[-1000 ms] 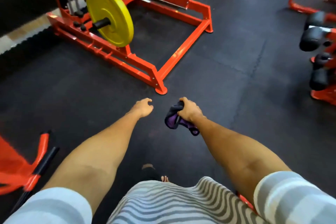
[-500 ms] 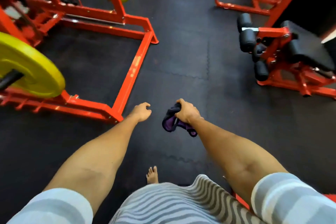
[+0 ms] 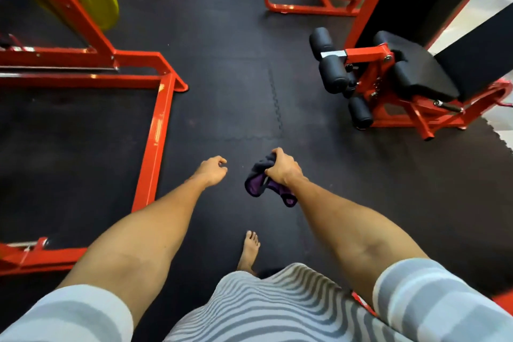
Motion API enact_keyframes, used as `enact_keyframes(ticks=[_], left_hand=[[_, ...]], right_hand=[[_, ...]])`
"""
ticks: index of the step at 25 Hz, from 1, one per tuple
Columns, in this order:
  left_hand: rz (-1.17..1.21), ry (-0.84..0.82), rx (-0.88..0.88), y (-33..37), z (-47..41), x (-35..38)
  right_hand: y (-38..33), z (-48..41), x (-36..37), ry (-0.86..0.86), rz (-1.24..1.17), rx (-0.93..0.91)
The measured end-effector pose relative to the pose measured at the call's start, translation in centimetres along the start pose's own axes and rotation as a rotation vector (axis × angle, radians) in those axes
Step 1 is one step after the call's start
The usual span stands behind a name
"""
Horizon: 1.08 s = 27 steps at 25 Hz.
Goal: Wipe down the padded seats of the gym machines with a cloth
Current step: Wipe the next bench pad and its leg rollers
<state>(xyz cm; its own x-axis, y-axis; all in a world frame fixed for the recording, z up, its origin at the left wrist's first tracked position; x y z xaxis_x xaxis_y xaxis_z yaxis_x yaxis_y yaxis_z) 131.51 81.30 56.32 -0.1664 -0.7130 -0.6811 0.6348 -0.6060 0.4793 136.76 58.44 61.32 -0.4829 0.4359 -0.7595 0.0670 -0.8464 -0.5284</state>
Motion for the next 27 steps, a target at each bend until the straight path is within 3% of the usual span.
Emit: enact_keyframes(ticks=[3,14,20,27], left_hand=[[-0.006,-0.023,-0.001,4.3,-6.1,-4.3],[0.047,0.131,0.153,24.1,-26.8,-23.4],[0.071,0.149,0.292,35.4,-40.0,-30.6],[0.015,0.085,0.326,44.7,-51.8,-35.8]], right_hand=[[-1.7,-7.2,-3.0,0.003,-0.046,0.000],[-9.8,-31.8,-21.5,0.200,-0.078,-0.053],[-13.8,-46.5,-31.1,0.343,-0.060,-0.037],[-16.0,-58.6,-37.4,0.362,-0.057,0.013]])
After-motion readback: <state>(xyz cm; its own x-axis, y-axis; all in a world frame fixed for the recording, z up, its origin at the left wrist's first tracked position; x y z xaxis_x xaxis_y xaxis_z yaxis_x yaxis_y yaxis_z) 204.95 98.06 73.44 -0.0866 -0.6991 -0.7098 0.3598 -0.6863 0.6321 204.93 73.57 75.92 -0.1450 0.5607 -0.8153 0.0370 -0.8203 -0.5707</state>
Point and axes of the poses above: each hand's wrist, its own z-axis away from the middle knuckle, its own x-axis out of the palm, y = z × x, the point moved 8 cm from there along -z, towards the middle knuckle, and after that the axes turned 9 degrees about -x, right-handed, at the moved point
